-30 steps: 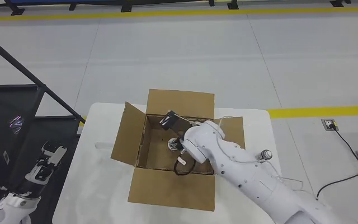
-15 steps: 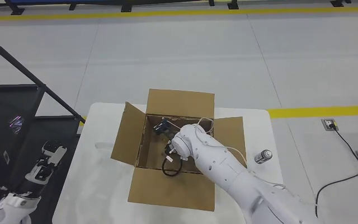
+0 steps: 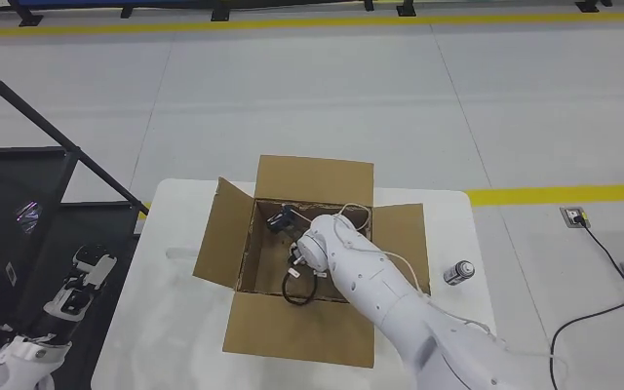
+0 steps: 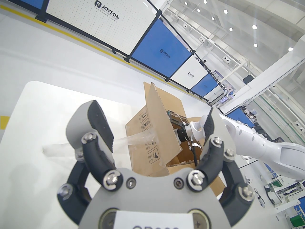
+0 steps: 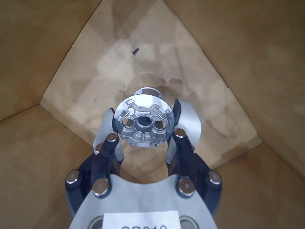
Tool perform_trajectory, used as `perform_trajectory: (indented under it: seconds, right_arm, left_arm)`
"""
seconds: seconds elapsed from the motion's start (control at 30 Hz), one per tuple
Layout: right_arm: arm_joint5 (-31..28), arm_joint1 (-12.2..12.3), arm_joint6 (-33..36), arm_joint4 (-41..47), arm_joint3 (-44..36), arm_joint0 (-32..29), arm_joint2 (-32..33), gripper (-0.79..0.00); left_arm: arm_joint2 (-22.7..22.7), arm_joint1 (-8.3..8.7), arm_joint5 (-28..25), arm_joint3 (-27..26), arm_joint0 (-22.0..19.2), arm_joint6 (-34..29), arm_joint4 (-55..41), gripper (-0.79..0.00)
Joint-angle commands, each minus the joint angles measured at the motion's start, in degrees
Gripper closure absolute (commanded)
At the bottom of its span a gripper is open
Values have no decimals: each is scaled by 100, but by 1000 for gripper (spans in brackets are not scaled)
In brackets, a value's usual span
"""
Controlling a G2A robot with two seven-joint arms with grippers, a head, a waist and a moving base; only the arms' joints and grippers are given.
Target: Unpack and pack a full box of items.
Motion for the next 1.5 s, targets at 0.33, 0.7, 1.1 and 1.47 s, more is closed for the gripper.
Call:
perform_trajectory:
  seconds: [0.33, 0.7, 1.1, 1.47]
  right_arm:
    - [410, 334, 539, -580, -1499, -32, 270, 0]
    - [959, 2034, 2672, -2781, -7842, -2879, 2794, 0]
    - [908, 2596, 2708, -3262, -11460, -6442, 6508, 0]
    - [461, 2690, 2391, -2094, -10373, -7506, 7790, 0]
  left_arm:
    - [0, 0, 0, 0, 0, 0, 0, -785]
    - [0, 0, 0, 0, 0, 0, 0, -785]
    - [0, 0, 0, 0, 0, 0, 0, -785]
    - [0, 0, 0, 0, 0, 0, 0, -785]
